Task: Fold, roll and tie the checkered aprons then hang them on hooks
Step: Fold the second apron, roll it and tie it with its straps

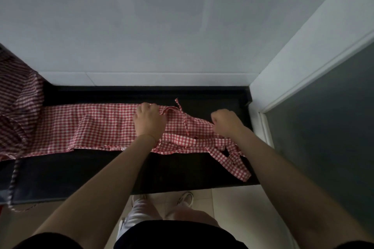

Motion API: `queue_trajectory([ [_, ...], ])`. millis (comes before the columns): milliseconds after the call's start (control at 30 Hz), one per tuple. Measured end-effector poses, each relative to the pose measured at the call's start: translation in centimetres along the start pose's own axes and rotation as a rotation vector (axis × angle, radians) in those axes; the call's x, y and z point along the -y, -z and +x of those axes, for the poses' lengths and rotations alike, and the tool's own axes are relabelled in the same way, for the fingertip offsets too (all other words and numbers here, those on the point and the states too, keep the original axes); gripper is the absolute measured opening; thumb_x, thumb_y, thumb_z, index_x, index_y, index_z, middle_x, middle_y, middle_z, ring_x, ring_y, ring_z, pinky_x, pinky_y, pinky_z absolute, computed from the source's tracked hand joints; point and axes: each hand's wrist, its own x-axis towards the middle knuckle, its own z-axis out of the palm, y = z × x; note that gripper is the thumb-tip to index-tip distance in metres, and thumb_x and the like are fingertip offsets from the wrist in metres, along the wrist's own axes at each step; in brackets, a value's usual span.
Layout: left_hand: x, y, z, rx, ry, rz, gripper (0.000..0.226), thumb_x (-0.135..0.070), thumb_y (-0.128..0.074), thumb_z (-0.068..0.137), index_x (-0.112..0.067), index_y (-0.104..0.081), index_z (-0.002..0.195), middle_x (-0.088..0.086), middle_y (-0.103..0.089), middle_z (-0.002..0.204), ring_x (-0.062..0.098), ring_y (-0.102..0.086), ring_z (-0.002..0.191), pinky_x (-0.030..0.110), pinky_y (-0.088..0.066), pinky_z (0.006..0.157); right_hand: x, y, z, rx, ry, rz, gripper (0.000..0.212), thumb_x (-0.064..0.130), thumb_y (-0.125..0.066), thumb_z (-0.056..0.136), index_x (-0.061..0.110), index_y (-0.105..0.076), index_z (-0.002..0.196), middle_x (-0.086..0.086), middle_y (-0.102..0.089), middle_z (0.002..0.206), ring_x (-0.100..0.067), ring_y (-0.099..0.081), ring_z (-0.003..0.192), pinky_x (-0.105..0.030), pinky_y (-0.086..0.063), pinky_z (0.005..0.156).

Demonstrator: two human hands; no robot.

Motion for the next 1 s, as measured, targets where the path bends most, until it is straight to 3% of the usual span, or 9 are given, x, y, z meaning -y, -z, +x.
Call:
queue_trajectory([
  [100,-3.6,-1.1,-0.9,0.007,-0.459,-0.078,0.044,-0.014,-0.065,0.081,-0.016,-0.062,0.125,0.011,-0.054,0.128,0.030,-0.047,0.121,0.050,-0.042,0.103,0.9,-0.2,-1.6,-0.022,0.030,0.172,0.031,0.012,-0.057,0.088,0.023,-0.039,0.065,0.005,-0.047,0.068,-0.019,-0.050,0.069,-0.030,-0.032,0.065],
  [200,-6.1,-1.7,-1.5,0.217,-0.707,0.152,0.037,-0.023,-0.063,0.086,-0.028,-0.066,0.123,0.002,-0.049,0.140,0.023,-0.036,0.136,0.046,-0.029,0.114,0.8,-0.5,-2.3,0.194,0.030,0.384,0.019,0.029,-0.068,0.087,0.023,-0.057,0.072,0.005,-0.061,0.077,-0.017,-0.060,0.076,-0.027,-0.039,0.063],
  [267,-6.5,-1.7,-1.4,0.287,-0.782,0.279,0.018,-0.029,-0.056,0.089,-0.026,-0.071,0.099,-0.003,-0.063,0.112,0.017,-0.052,0.114,0.041,-0.033,0.110,0.5,-0.3,-2.4,0.291,-0.023,0.508,0.027,0.041,-0.065,0.089,0.017,-0.069,0.079,0.001,-0.068,0.079,-0.016,-0.064,0.075,-0.027,-0.044,0.063],
  [333,-6.2,-1.3,-1.3,0.325,-0.770,0.287,0.025,-0.032,-0.049,0.091,-0.021,-0.066,0.076,-0.004,-0.064,0.079,0.014,-0.055,0.082,0.038,-0.039,0.101,-0.2,-0.4,-2.5,0.218,-0.107,0.539,0.029,0.035,-0.057,0.096,0.011,-0.071,0.088,-0.005,-0.071,0.080,-0.019,-0.067,0.073,-0.029,-0.051,0.067],
  [400,-5.6,-1.2,-1.3,0.356,-0.704,0.208,0.030,-0.028,-0.046,0.095,-0.015,-0.067,0.078,-0.001,-0.065,0.075,0.015,-0.054,0.073,0.036,-0.043,0.095,-0.9,-1.1,-2.3,0.057,-0.195,0.452,0.017,0.025,-0.053,0.098,0.014,-0.066,0.099,-0.005,-0.068,0.094,-0.021,-0.065,0.084,-0.033,-0.052,0.074],
  [467,-5.3,-1.4,-1.5,0.376,-0.618,0.201,0.029,-0.026,-0.044,0.099,-0.011,-0.069,0.096,0.005,-0.069,0.086,0.020,-0.060,0.080,0.034,-0.047,0.090,-1.0,-2.2,-1.8,-0.022,-0.232,0.440,0.016,0.026,-0.057,0.097,0.017,-0.061,0.109,-0.005,-0.062,0.107,-0.023,-0.060,0.096,-0.035,-0.051,0.080],
  [667,-5.2,-3.2,-1.8,0.443,-0.444,0.126,0.041,-0.029,-0.051,0.098,-0.016,-0.046,0.137,0.010,-0.066,0.113,0.028,-0.063,0.101,0.034,-0.047,0.079,0.0,-4.9,-0.8,0.109,-0.151,0.240,0.085,0.048,-0.074,0.080,0.022,-0.029,0.148,-0.012,-0.037,0.145,-0.034,-0.035,0.135,-0.054,-0.030,0.109],
  [800,-5.1,-4.1,-2.1,0.427,-0.449,0.182,0.051,-0.033,-0.055,0.095,-0.019,-0.038,0.141,0.006,-0.066,0.114,0.026,-0.064,0.099,0.037,-0.053,0.082,0.7,-5.8,-1.0,-0.134,-0.178,0.145,0.054,0.015,-0.059,0.092,0.017,-0.033,0.138,-0.011,-0.048,0.133,-0.032,-0.051,0.122,-0.048,-0.038,0.101],
  [1000,-6.3,-4.1,-1.4,0.494,-0.414,0.295,0.051,-0.037,-0.053,0.096,-0.019,-0.039,0.141,0.008,-0.062,0.125,0.028,-0.059,0.113,0.040,-0.049,0.089,-2.4,-3.7,-0.3,-0.294,-0.428,0.123,0.025,0.008,-0.053,0.093,0.010,-0.053,0.118,-0.013,-0.064,0.109,-0.033,-0.062,0.101,-0.042,-0.044,0.087],
])
